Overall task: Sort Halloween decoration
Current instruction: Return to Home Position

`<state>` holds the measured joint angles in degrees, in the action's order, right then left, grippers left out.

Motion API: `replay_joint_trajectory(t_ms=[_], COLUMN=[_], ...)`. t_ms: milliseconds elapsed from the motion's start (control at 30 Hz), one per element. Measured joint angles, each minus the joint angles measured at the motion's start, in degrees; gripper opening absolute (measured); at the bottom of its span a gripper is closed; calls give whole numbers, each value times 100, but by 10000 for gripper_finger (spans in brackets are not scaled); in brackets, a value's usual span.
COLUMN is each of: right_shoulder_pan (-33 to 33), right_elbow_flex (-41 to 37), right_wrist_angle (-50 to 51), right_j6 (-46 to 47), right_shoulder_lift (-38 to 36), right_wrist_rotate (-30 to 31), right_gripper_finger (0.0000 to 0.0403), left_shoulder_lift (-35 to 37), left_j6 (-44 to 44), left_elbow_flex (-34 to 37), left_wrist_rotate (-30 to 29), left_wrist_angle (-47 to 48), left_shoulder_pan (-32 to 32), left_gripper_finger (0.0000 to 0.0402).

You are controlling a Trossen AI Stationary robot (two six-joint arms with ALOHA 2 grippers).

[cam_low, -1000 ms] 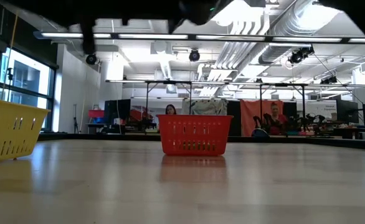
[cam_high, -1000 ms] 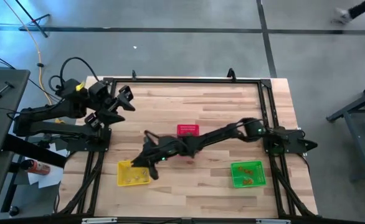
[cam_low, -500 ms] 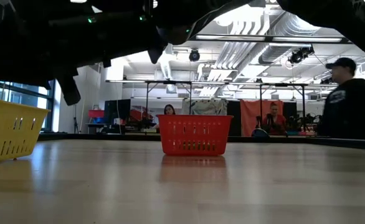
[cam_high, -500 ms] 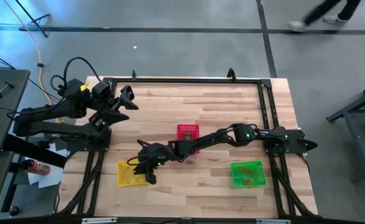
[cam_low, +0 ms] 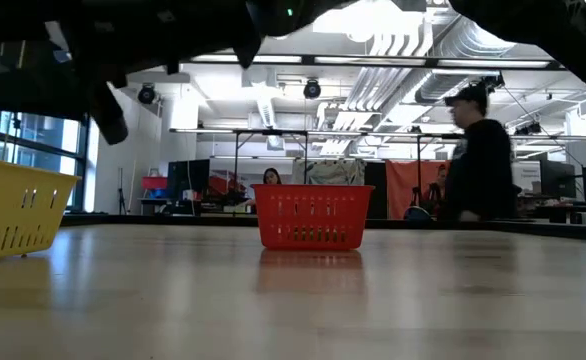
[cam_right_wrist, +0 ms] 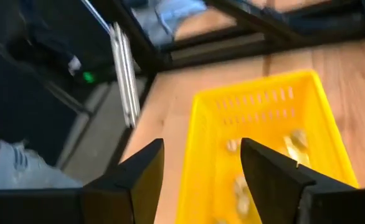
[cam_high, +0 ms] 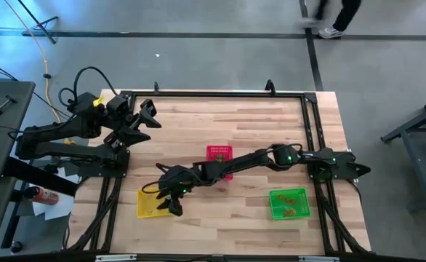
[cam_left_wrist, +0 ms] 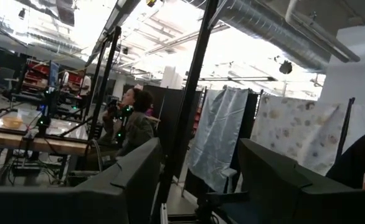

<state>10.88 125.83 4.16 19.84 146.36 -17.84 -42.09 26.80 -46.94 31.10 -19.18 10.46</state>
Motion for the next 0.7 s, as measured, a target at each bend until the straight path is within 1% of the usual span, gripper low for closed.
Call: replay_joint_trajectory(t_ms=[100, 167, 200, 300, 333, 400, 500, 533, 567, 633, 700], right_shoulder_pan=[-65, -127, -155, -257, -299, -394, -543, -596, -653, -749, -819], right_elbow_flex=[497, 932, 918, 478, 386, 273, 152, 71, -75, -546, -1305], right_wrist_angle=[1079, 1813, 1969, 2469, 2850, 3517, 4607, 4874, 5124, 5364, 5329], right_j6=[-385, -775, -980, -1323, -1464, -1755, -2161, -2244, -2307, -2333, -2343], right_shoulder_lift=[0, -1, -112, -604, -748, -999, -1347, -1465, -1614, -1958, -2463], right_wrist_rotate=[-131, -232, -233, -189, -171, -160, -87, -79, -66, -18, 126], right_gripper_finger=[207, 200, 194, 160, 144, 107, 34, 18, 10, 15, 10], left_shoulder_lift=[1, -1, 0, -1, -1, 1, 1, 1, 1, -17, -38], left_j6=[-40, -57, -107, -282, -324, -421, -632, -704, -787, -947, -1075], left_elbow_flex=[0, 0, 0, 0, 0, 0, 1, 2, 0, 2, 2], left_wrist_rotate=[-1, -1, -1, -3, -1, -3, -13, -33, -80, -231, -464], left_wrist_angle=[0, 1, 2, -5, -7, -15, -26, -27, -31, -41, -22], left_shoulder_pan=[0, 0, 0, 0, 0, 0, 1, 2, 0, 2, -2], left_gripper_finger=[204, 204, 204, 204, 204, 204, 204, 204, 204, 204, 204])
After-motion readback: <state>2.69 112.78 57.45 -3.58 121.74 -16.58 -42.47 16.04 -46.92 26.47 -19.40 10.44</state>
